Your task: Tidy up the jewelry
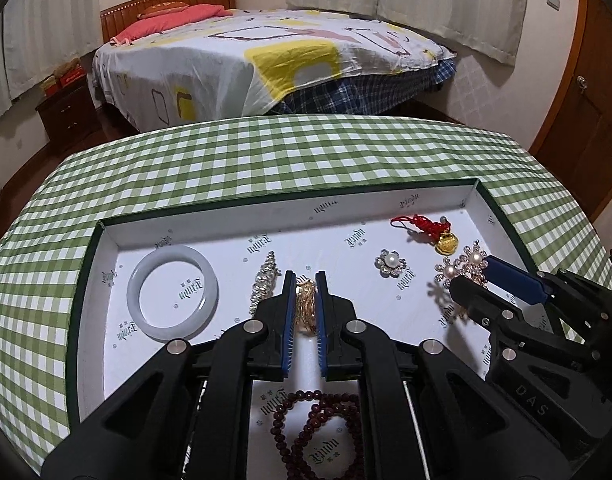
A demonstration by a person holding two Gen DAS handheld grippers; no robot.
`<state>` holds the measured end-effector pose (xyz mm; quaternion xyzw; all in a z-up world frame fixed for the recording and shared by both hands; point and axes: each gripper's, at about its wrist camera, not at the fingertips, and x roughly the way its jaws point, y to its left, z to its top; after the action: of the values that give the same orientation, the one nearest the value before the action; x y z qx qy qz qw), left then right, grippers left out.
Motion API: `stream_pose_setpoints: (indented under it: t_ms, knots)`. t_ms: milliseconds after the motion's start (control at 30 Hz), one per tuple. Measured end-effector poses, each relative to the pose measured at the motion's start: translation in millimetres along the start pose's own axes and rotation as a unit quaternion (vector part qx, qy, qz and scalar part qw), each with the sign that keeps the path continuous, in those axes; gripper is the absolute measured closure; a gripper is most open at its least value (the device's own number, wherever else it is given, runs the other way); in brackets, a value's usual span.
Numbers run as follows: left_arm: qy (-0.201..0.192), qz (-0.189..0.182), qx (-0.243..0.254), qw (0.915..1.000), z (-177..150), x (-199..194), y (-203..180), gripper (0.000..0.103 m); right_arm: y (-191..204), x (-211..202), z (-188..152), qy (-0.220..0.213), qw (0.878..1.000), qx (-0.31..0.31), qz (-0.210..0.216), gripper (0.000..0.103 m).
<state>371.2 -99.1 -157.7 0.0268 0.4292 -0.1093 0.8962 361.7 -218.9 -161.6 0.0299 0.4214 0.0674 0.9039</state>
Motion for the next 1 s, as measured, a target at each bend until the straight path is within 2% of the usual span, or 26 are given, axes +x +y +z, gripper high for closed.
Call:
stream_pose_setpoints:
  t_ms: [33, 100, 133, 167, 267, 400, 467, 733, 867, 1000]
  knots:
    - [-0.001, 0.001, -0.001, 1.0, 0, 0, 1, 0.082, 0, 0, 0, 0.001, 1.0, 0.0, 0.0, 0.069]
    - [-0.005, 0.003, -0.005, 1.0, 0, -2, 2, 0.068, 1, -1, 1, -0.002, 1.0, 0.002, 0.001, 0.059]
    - [-0.007, 0.002, -0.006, 1.0, 0, -3, 3, 0.067, 1, -3, 1, -0.006, 1.0, 0.004, 0.001, 0.052]
    - [-0.009, 0.003, -0.005, 0.9999, 0, -5, 3, 0.064, 1, -5, 2, -0.009, 1.0, 0.005, 0.0, 0.05]
    - [-0.018, 0.006, -0.006, 0.9998, -1, -13, 5, 0.051, 4, -13, 3, -0.019, 1.0, 0.004, -0.001, 0.05]
    - [-0.033, 0.015, -0.005, 0.9993, -6, -31, 5, 0.042, 8, -29, 2, -0.034, 0.999, 0.006, -0.003, 0.046]
    - [-0.04, 0.019, -0.006, 0.999, -11, -42, 6, 0.04, 10, -37, -2, -0.039, 0.999, 0.007, -0.007, 0.043]
    - [-0.071, 0.026, -0.024, 0.9969, -44, -105, 12, 0.032, 20, -82, -28, -0.059, 0.998, 0.018, -0.009, 0.043]
    - [-0.088, 0.036, -0.028, 0.995, -60, -136, 11, 0.025, 28, -108, -42, -0.069, 0.998, 0.007, -0.011, 0.042]
    - [-0.104, 0.041, -0.038, 0.993, -76, -167, 12, 0.024, 38, -134, -52, -0.087, 0.996, -0.005, -0.012, 0.039]
